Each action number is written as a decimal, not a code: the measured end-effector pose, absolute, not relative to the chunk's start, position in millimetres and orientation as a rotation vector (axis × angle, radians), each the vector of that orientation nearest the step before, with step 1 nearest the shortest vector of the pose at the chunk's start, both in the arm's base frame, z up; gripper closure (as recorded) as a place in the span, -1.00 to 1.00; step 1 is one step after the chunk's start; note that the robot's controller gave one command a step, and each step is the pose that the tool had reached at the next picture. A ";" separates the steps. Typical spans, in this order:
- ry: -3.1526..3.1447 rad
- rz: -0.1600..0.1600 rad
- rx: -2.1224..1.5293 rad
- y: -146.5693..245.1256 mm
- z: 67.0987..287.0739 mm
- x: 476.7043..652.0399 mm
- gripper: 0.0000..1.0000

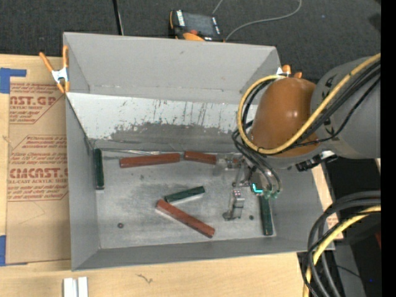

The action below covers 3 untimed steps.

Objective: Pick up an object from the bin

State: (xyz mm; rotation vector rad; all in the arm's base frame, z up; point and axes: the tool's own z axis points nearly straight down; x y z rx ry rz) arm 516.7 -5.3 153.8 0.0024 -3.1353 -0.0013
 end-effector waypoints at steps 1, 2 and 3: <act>-3.133 -0.005 -0.152 99.6 66.7 533.8 -1.00; -3.138 -0.002 -0.160 94.9 73.4 537.1 1.00; -3.147 -0.006 -0.130 124.7 179.7 539.1 1.00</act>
Offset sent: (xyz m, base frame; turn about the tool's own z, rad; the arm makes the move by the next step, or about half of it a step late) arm 0.0190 0.0989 -0.0838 0.1055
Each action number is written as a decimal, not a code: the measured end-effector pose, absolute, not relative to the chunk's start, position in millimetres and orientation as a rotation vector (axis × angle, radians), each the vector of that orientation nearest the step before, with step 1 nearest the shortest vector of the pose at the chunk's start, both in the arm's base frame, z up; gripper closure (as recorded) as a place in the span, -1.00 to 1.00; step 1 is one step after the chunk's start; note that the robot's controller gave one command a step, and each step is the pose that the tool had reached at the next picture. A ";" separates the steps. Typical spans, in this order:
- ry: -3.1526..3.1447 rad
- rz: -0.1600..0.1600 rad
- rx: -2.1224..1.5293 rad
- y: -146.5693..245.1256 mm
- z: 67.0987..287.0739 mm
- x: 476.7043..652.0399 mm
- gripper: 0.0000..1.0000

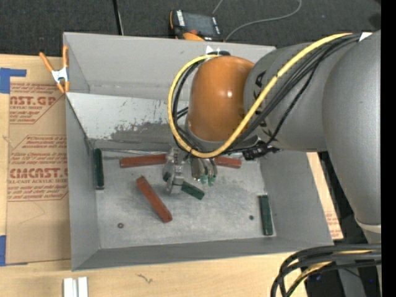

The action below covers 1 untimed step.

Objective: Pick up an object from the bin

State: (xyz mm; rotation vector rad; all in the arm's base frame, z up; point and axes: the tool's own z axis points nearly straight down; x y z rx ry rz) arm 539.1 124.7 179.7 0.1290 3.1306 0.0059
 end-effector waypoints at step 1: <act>3.141 -0.005 0.234 97.2 134.6 480.3 1.00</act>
Offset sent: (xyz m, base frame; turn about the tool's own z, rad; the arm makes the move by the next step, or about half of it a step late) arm -0.0556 -0.0265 -0.0422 0.0657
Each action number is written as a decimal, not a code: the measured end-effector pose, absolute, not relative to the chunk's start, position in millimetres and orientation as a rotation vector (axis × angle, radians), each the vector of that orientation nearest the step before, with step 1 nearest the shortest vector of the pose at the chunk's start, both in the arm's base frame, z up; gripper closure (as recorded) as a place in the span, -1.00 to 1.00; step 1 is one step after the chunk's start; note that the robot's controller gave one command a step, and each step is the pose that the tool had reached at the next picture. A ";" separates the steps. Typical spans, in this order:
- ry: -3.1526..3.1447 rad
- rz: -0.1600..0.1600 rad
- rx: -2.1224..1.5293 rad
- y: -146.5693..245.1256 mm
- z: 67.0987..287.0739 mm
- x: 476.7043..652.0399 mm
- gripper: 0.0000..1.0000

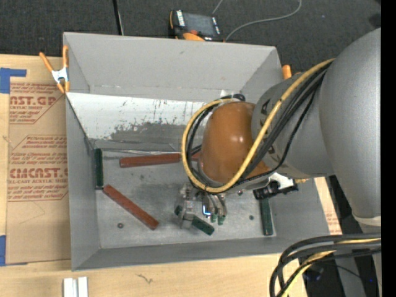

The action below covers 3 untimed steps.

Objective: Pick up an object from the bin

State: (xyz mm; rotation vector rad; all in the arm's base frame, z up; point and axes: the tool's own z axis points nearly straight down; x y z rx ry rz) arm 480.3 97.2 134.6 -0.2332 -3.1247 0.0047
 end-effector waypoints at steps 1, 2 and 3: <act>-3.133 0.001 -0.231 98.3 136.9 483.3 -1.00; -3.133 0.001 -0.199 103.7 66.3 486.3 -1.00; -3.135 0.000 -0.199 103.9 70.1 487.0 1.00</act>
Offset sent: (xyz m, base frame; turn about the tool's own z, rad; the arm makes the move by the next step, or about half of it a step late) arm 0.0000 0.0000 0.0000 0.0000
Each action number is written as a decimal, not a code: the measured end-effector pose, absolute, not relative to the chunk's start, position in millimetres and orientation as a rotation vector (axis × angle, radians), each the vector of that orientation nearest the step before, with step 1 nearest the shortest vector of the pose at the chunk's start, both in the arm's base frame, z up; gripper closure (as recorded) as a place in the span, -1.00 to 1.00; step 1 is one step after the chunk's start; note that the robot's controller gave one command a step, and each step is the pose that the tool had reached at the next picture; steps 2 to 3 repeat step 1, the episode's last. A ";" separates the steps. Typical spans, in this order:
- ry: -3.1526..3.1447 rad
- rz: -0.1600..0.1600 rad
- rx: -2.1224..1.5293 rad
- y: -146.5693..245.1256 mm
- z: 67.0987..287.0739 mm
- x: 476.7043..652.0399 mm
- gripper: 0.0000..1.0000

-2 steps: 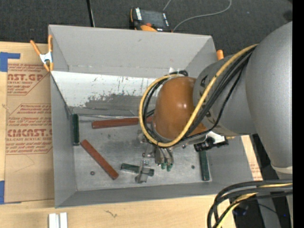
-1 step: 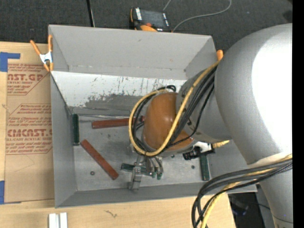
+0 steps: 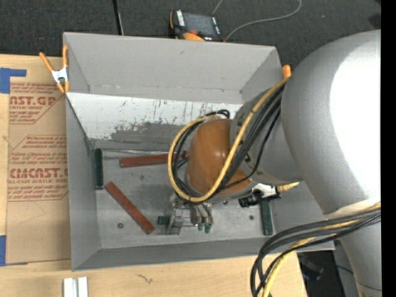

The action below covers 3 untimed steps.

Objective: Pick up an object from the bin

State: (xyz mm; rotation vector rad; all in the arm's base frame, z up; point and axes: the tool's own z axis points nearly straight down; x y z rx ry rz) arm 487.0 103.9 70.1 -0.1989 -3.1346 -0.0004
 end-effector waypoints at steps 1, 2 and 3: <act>-3.148 -0.004 -0.146 99.0 211.9 513.4 1.00; -3.148 -0.004 -0.146 99.0 211.9 513.4 1.00; -3.148 -0.004 -0.146 99.0 211.9 513.4 1.00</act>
Offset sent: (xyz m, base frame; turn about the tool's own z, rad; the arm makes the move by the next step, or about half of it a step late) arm 0.0242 -0.0061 0.1377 -0.0327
